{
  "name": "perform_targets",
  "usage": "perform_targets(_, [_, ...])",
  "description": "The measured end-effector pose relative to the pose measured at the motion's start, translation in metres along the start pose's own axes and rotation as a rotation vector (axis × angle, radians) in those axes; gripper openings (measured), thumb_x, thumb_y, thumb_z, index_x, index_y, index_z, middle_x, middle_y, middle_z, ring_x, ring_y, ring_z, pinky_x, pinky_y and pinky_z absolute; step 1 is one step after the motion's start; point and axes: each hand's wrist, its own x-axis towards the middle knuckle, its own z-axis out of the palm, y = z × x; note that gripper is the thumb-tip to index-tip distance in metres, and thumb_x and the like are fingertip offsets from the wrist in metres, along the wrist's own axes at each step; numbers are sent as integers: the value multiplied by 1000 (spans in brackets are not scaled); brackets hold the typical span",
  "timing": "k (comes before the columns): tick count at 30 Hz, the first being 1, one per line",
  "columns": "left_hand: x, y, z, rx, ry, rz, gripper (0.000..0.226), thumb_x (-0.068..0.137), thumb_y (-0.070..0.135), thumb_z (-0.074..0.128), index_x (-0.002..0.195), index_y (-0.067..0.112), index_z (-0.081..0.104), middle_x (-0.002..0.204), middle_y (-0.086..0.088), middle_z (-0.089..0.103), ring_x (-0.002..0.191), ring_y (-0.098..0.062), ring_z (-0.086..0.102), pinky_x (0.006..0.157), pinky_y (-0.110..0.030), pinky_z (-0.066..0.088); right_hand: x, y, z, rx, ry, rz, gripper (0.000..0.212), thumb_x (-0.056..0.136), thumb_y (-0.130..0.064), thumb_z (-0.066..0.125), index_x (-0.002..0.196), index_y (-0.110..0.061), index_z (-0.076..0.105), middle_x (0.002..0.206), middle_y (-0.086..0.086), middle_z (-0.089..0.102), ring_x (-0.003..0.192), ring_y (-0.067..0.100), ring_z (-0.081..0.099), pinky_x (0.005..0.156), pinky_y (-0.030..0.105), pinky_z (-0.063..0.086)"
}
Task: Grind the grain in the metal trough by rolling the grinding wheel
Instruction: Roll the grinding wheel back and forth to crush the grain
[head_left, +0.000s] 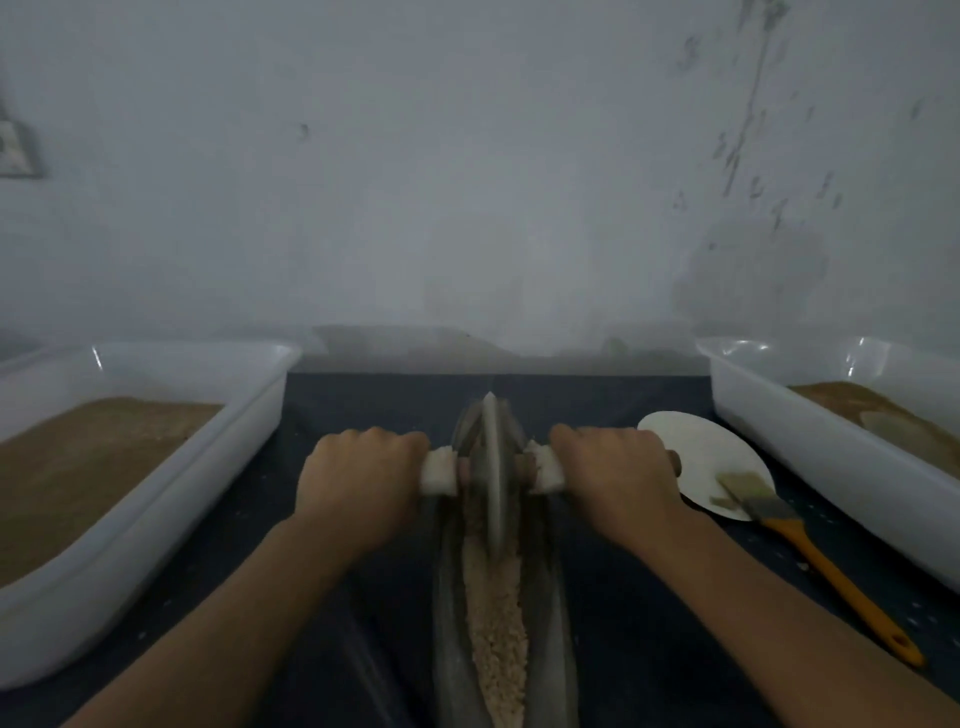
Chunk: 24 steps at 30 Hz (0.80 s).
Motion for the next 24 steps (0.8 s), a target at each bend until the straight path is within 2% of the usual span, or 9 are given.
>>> perform_targets(2, [2, -1, 0, -1, -4, 7, 15, 76, 39, 57, 78, 29, 46, 71, 6, 59, 65, -21, 60, 53, -29, 28, -1, 0, -3, 23, -2, 7, 38, 51, -21, 82, 67, -21, 48, 52, -3, 52, 38, 19, 48, 45, 23, 0])
perform_targets(4, [-5, 0, -5, -15, -24, 16, 18, 77, 41, 56, 77, 31, 41, 70, 7, 55, 64, -18, 57, 54, -29, 29, -11, 1, -8, 68, 66, -42, 42, 44, -20, 86, 64, -19, 49, 48, -2, 50, 35, 19, 45, 43, 21, 5])
perform_targets(6, [-21, 1, -16, -46, -62, 36, 23, 78, 45, 56, 77, 33, 36, 67, 9, 47, 60, -14, 47, 55, -29, 29, -28, 1, -16, 101, 109, -88, 41, 42, -17, 85, 63, -18, 50, 49, -1, 50, 36, 21, 46, 42, 24, 15])
perform_targets(9, [-47, 1, -36, -83, -127, 66, 28, 78, 50, 56, 77, 37, 32, 67, 11, 41, 61, -10, 41, 57, -29, 31, -58, 0, -29, 144, 172, -107, 40, 45, -15, 82, 63, -20, 47, 48, 0, 47, 35, 22, 43, 41, 25, 19])
perform_targets(13, [-61, -1, -52, -85, -160, 95, 28, 75, 52, 55, 78, 40, 30, 66, 12, 40, 63, -9, 44, 57, -29, 31, -77, 1, -37, 180, 177, -108, 44, 43, -16, 79, 63, -22, 40, 47, -2, 42, 33, 21, 39, 37, 26, 23])
perform_targets(17, [-40, 2, -35, -21, -75, 80, 29, 74, 47, 57, 76, 34, 31, 71, 8, 54, 68, -17, 58, 55, -30, 30, -58, 1, -21, 161, 146, -48, 40, 46, -16, 82, 63, -20, 46, 48, -1, 49, 35, 25, 45, 40, 25, 24])
perform_targets(21, [-9, -1, -6, -14, -13, 44, 26, 77, 43, 59, 74, 32, 35, 71, 5, 59, 65, -20, 60, 54, -29, 29, -19, 1, -6, 85, 99, -21, 39, 49, -16, 85, 66, -17, 50, 50, 0, 52, 37, 24, 47, 41, 23, 20])
perform_targets(24, [0, -3, 4, -52, 6, 4, 24, 78, 42, 59, 74, 30, 38, 68, 5, 58, 62, -21, 58, 54, -29, 28, -2, -3, -7, 2, 106, 9, 43, 35, -12, 84, 60, -17, 50, 45, -1, 48, 32, 20, 42, 48, 17, 0])
